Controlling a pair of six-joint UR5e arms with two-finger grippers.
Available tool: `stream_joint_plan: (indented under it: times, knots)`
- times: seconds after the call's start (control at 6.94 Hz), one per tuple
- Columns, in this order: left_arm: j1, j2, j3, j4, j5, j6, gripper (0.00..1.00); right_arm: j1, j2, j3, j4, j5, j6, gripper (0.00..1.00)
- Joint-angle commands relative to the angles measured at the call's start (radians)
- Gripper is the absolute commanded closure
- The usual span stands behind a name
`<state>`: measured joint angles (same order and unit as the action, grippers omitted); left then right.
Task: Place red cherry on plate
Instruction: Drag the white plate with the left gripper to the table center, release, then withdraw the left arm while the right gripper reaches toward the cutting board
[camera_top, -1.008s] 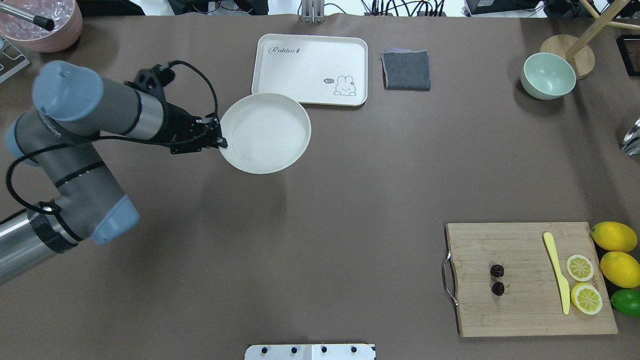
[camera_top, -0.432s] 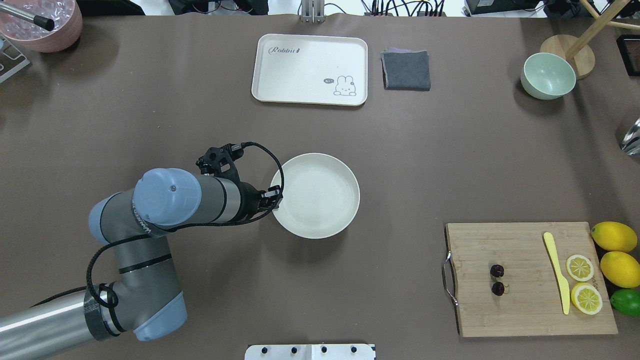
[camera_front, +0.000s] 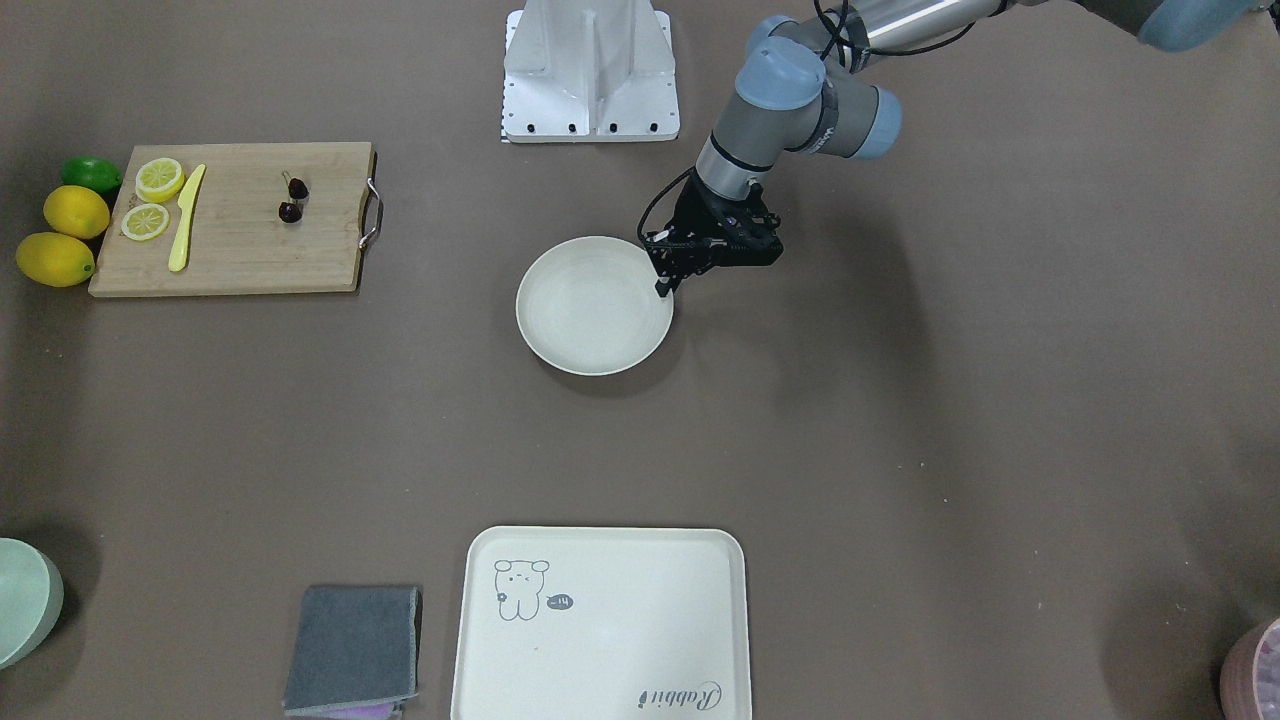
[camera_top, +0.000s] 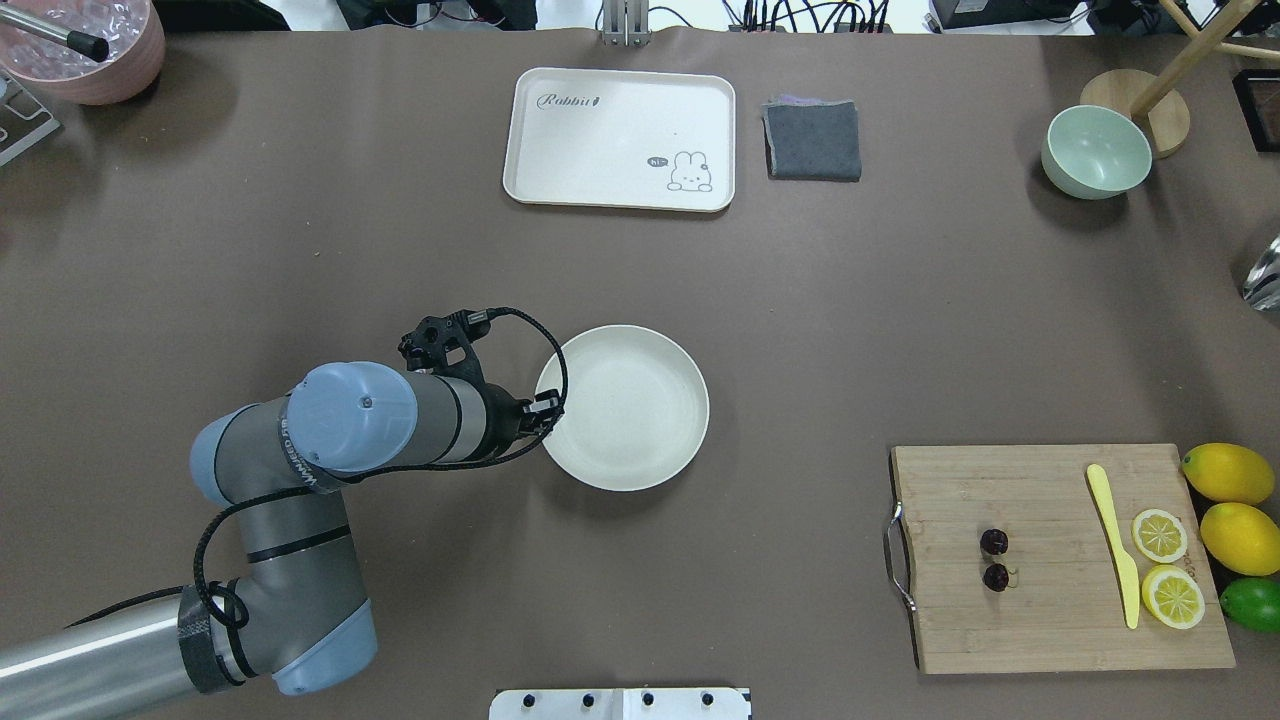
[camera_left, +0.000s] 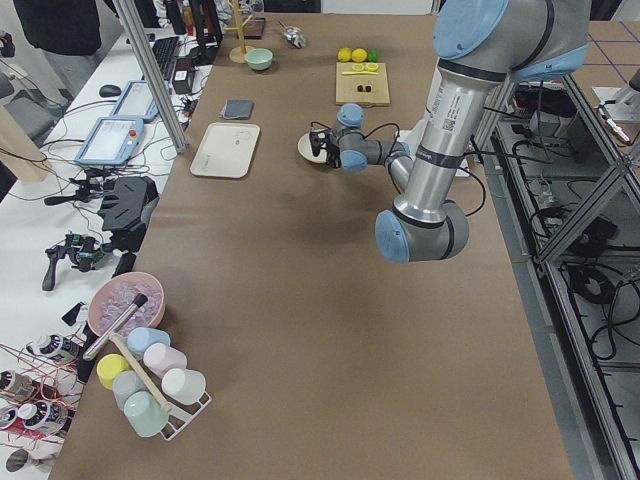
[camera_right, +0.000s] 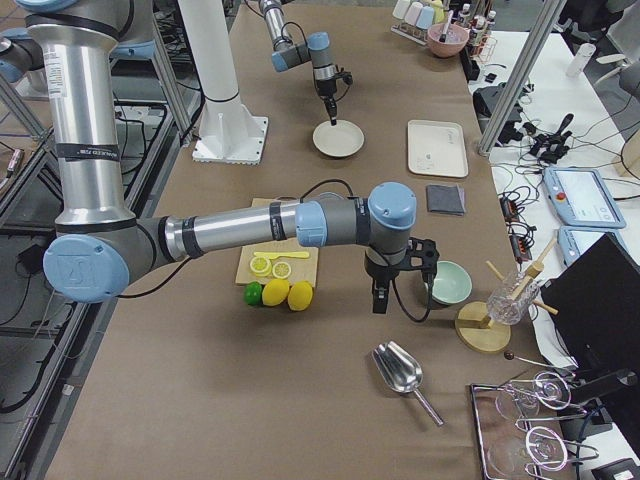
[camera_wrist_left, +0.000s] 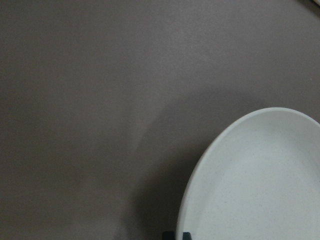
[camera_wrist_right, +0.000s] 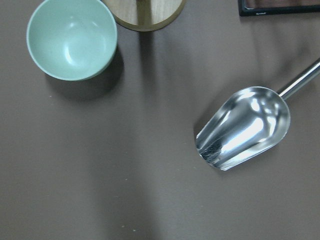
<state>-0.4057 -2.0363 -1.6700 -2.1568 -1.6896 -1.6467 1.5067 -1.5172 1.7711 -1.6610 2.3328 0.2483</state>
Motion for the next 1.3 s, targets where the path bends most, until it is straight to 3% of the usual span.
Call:
stream_joint_plan:
  times: [0.0, 0.43, 0.58, 0.72, 0.86, 1.15]
  knots:
    - [0.001, -0.001, -0.007, 0.002, -0.004, 0.007, 0.02, -0.124, 0.005, 0.135, 0.001, -0.003, 0.242, 0.00]
    - [-0.103, 0.004, -0.036, 0.018, -0.045, 0.060, 0.02, -0.323, 0.025, 0.287, 0.003, -0.013, 0.500, 0.00]
    - [-0.201, 0.007, -0.034, 0.046, -0.095, 0.171, 0.02, -0.412, 0.035, 0.341, 0.003, -0.051, 0.622, 0.00]
    - [-0.307, 0.007, -0.036, 0.163, -0.186, 0.353, 0.02, -0.503, 0.037, 0.381, 0.019, -0.070, 0.763, 0.00]
    - [-0.393, 0.011, -0.046, 0.233, -0.224, 0.467, 0.02, -0.611, 0.019, 0.392, 0.140, -0.129, 0.913, 0.00]
    - [-0.522, 0.065, -0.074, 0.233, -0.336, 0.676, 0.02, -0.863, -0.084, 0.387, 0.317, -0.327, 1.096, 0.00]
